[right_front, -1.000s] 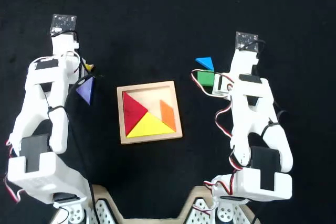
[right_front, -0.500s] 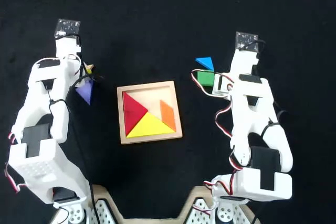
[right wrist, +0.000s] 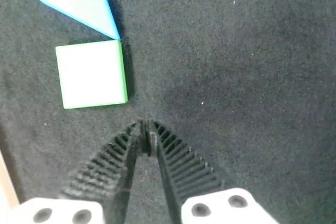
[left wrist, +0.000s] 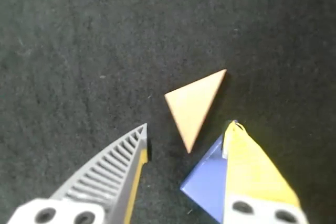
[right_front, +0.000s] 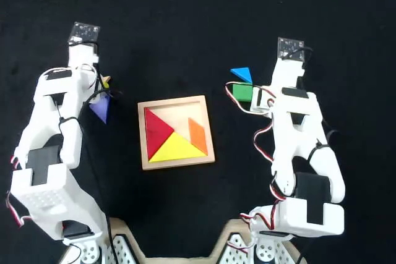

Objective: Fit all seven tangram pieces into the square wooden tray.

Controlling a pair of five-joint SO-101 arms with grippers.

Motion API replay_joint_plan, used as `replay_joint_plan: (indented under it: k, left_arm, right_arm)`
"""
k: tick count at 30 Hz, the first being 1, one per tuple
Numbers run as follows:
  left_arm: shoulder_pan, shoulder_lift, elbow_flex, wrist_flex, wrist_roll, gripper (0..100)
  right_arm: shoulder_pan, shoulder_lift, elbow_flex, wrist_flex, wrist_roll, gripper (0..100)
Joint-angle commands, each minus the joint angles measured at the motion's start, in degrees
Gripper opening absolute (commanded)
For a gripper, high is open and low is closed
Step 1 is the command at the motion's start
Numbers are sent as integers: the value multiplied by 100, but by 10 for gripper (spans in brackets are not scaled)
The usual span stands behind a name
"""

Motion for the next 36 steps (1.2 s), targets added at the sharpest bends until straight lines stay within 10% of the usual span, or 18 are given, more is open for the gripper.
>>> replay_joint_plan:
  k: [1,20,36]
  left_arm:
    - [101,79,-286,-44,-97,234]
    - [505,-484,-119,1275,-765,234]
    - [629,-563,57,686,-712,238]
  right_arm:
    - [-97,-22,-251,-44,18,11]
    - [-97,-22,-251,-44,18,11]
    - [-97,-22,-242,-44,18,11]
